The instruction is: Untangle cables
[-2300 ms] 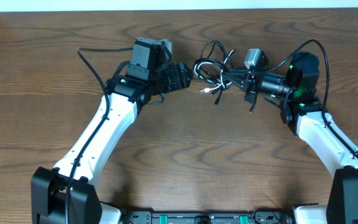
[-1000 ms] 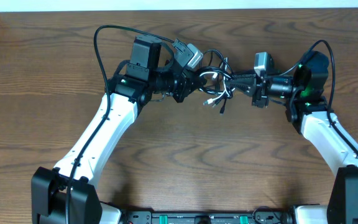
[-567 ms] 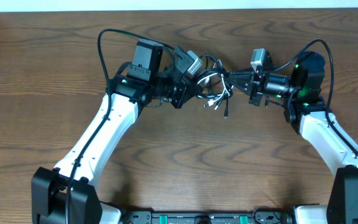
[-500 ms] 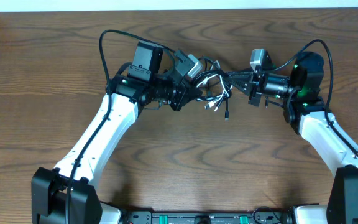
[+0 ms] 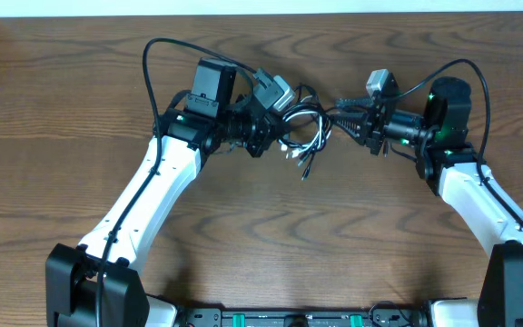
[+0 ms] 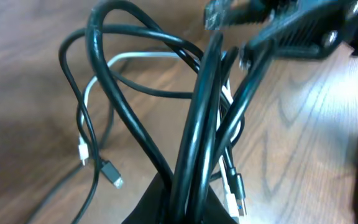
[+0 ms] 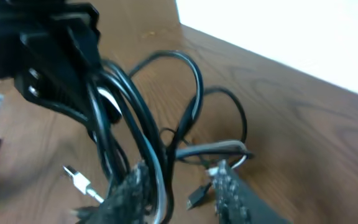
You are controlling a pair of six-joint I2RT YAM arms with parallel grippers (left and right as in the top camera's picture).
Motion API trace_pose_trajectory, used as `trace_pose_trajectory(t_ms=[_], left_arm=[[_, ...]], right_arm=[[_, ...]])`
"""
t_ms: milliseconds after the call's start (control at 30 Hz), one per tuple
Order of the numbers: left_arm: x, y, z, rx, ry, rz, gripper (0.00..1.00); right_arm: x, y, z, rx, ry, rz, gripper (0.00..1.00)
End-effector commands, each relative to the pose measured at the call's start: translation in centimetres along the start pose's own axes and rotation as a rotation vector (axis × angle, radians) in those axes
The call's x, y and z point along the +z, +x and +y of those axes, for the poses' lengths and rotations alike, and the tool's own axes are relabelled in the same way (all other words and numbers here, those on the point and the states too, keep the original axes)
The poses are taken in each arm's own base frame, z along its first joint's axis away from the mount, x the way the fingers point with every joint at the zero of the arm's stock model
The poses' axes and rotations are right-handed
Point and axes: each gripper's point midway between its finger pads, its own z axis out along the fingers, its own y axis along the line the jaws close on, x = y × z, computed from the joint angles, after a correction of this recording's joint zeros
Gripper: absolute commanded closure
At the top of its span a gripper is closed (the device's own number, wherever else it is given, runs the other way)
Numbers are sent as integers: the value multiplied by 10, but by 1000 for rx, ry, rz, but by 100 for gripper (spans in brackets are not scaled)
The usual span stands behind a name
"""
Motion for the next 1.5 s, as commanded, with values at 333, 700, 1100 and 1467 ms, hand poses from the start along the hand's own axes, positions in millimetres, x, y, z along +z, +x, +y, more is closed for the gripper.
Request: trace_pose_trajectory(t_ms=[333, 700, 1100, 1467], left_arm=[[-33, -34, 34, -78, -26, -182, 92], [-35, -25, -2, 44, 165, -177, 92], [-38, -26, -18, 96, 247, -200, 93], [-37, -23, -16, 84, 237, -187, 92]], right_arm=[[-1, 20, -13, 92, 76, 67, 21], [0, 7, 7, 53, -42, 21, 20], [18, -1, 40, -14, -167, 4, 23], [22, -2, 41, -29, -159, 2, 71]])
